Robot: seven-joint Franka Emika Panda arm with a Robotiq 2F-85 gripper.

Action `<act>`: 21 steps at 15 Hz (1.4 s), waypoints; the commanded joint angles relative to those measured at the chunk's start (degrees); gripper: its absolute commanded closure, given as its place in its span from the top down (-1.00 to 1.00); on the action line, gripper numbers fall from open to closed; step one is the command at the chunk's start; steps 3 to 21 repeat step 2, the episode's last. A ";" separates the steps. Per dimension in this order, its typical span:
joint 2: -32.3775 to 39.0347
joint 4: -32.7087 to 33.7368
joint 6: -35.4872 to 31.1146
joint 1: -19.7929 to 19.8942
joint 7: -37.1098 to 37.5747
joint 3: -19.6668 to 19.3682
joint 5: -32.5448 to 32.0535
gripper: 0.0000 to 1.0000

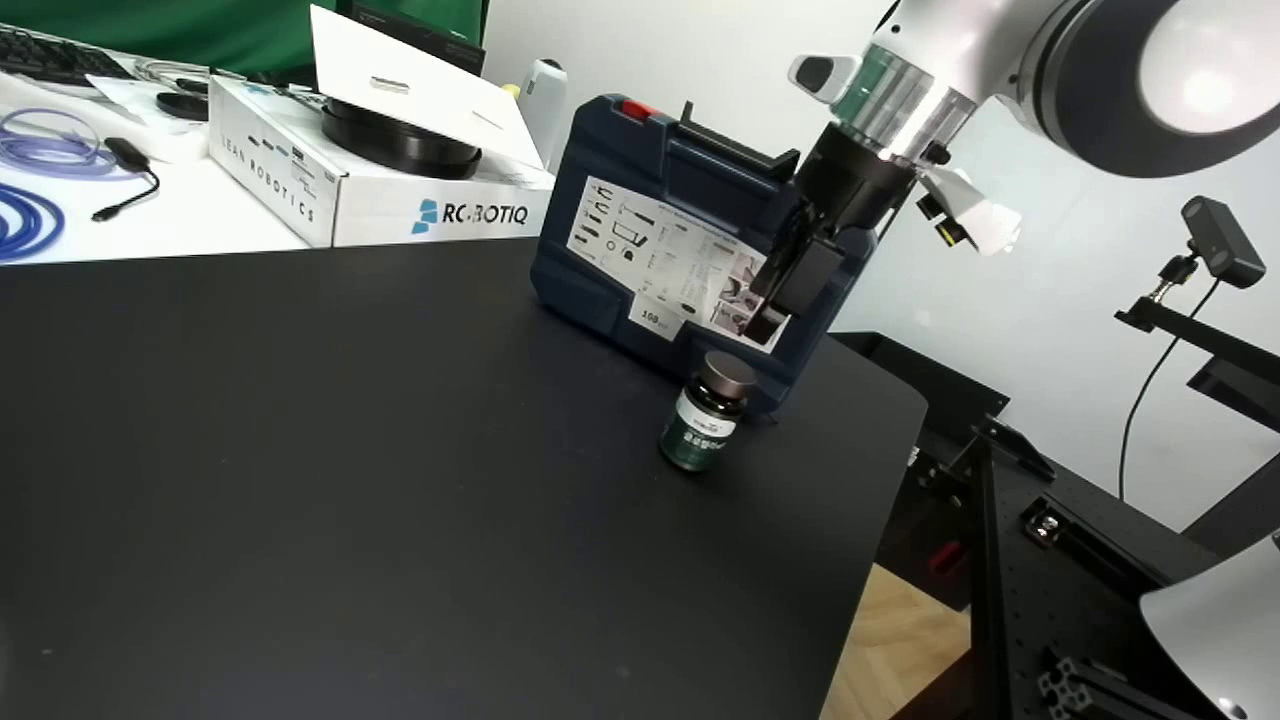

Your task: Move the bottle to the left side of the table

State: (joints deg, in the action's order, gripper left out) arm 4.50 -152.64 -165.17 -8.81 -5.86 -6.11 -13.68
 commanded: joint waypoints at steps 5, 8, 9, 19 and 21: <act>-0.88 -0.51 0.41 2.77 0.18 2.62 -0.33 1.00; -0.88 -0.51 0.41 2.77 0.18 2.62 -0.33 1.00; -0.88 -0.51 0.41 2.77 0.18 2.62 -0.33 1.00; -0.88 -0.51 0.41 2.77 0.18 2.62 -0.33 1.00; -0.88 -0.51 0.41 2.77 0.18 2.62 -0.33 1.00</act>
